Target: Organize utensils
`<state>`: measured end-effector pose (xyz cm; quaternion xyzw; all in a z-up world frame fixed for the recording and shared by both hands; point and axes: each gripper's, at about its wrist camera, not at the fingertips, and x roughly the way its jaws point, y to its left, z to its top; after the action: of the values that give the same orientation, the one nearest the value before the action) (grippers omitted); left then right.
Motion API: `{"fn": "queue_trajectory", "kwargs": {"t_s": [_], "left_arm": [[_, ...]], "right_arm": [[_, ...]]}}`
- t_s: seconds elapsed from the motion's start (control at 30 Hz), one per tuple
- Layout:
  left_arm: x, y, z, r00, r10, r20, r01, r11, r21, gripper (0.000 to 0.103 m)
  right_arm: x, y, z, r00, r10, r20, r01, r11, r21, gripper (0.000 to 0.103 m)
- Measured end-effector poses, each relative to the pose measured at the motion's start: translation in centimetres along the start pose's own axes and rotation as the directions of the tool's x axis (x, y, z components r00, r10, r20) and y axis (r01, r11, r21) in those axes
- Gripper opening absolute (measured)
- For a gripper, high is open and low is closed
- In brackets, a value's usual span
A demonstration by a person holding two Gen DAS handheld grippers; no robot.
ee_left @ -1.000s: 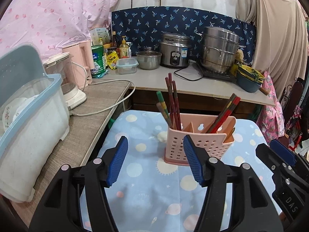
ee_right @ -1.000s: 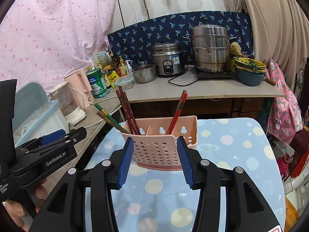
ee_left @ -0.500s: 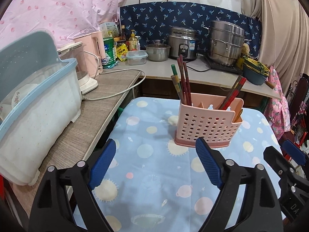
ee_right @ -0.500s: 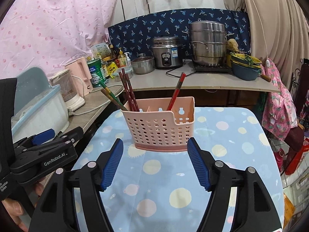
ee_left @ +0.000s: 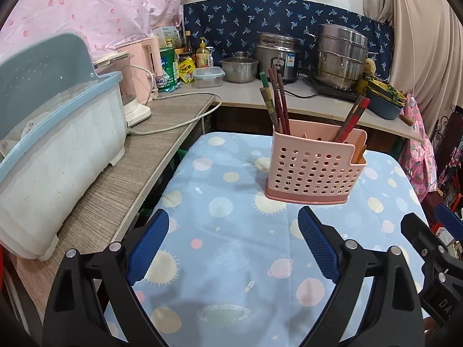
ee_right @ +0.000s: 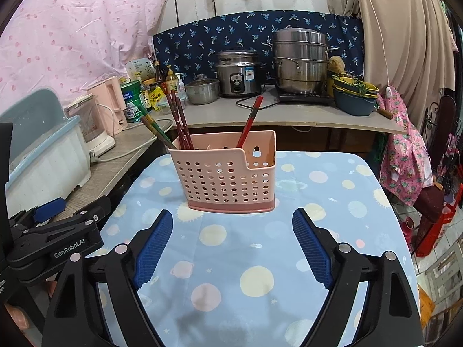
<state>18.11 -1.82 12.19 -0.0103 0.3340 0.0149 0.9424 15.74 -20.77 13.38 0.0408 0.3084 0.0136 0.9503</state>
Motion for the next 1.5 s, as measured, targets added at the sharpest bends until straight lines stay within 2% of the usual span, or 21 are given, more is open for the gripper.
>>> {"fn": "queue_trajectory", "kwargs": {"t_s": [0.4,1.5], "left_arm": [[0.4,-0.7,-1.0,0.998,0.051,-0.023,-0.050,0.998,0.039,0.091],[2.4,-1.6,-0.9,0.997,0.032,-0.064,-0.029,0.998,0.061,0.091]], "right_arm": [[0.5,0.3,-0.6,1.000,-0.026,-0.013,0.026,0.999,-0.023,0.086],[2.8,-0.5,-1.7,0.996,-0.047,-0.075,0.046,0.999,-0.023,0.086]]}}
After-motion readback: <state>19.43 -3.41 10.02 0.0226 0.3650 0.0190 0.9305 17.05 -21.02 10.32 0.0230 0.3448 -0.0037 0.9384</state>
